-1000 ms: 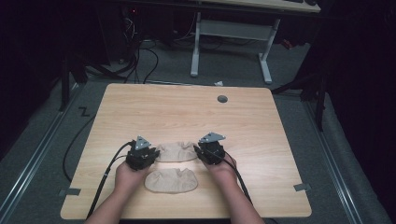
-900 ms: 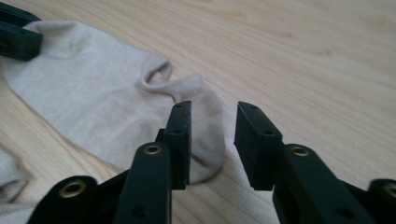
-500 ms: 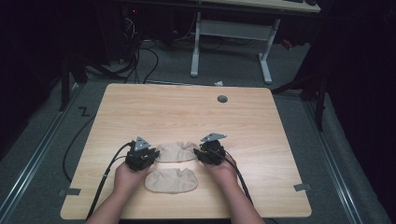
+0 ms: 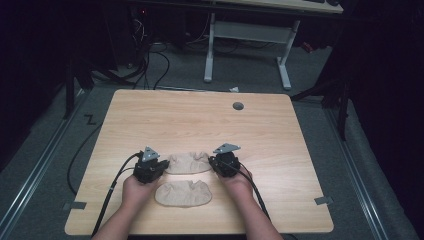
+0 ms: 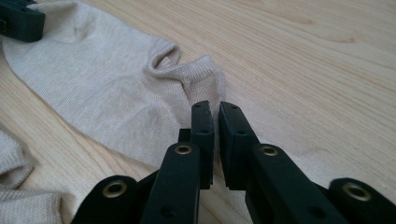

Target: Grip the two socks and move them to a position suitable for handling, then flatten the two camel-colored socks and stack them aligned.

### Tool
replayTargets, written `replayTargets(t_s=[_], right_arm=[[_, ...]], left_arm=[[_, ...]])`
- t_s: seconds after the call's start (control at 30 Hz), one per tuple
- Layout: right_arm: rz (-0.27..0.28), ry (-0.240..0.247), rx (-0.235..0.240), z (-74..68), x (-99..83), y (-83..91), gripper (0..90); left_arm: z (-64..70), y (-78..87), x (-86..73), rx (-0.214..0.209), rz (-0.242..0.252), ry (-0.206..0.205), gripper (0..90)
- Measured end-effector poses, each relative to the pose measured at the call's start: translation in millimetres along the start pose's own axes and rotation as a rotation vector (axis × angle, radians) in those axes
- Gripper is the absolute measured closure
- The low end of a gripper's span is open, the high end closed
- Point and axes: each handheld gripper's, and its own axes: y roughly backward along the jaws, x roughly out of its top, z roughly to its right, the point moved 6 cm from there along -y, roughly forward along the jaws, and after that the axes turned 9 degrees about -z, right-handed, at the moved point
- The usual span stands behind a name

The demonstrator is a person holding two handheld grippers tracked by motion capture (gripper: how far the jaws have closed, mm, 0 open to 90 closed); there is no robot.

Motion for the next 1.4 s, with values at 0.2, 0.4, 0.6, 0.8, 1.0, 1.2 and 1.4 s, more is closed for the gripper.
replayTargets(t_s=[0.2,0.4,0.6,0.8,1.0,1.2,1.4], right_arm=[[0.054,0.005,-0.009,-3.0,4.0,13.7,84.9],[0.095,0.017,0.001,-9.0,3.6,28.2,85.0],[0.102,0.032,-0.002,-11.2,2.9,33.8,84.9],[0.104,0.043,-0.003,-14.2,0.8,36.8,84.9],[0.122,0.055,0.009,-21.5,-6.8,52.3,84.9],[0.128,0.117,0.001,-37.8,-15.9,65.7,84.8],[0.133,0.143,0.013,-52.2,-30.2,79.5,84.8]], left_arm=[[3.8,14.8,5.8,0.006,0.050,-0.004,87.1],[6.6,31.5,9.1,0.008,0.081,-0.018,87.2],[10.2,36.0,10.7,0.014,0.088,-0.026,87.2],[10.1,35.9,13.5,0.012,0.086,-0.023,87.2],[18.1,45.8,4.2,0.007,0.061,-0.035,87.2],[34.3,63.8,-5.6,0.004,0.062,-0.059,87.2],[48.3,77.0,-21.0,-0.012,0.042,-0.066,87.2]])
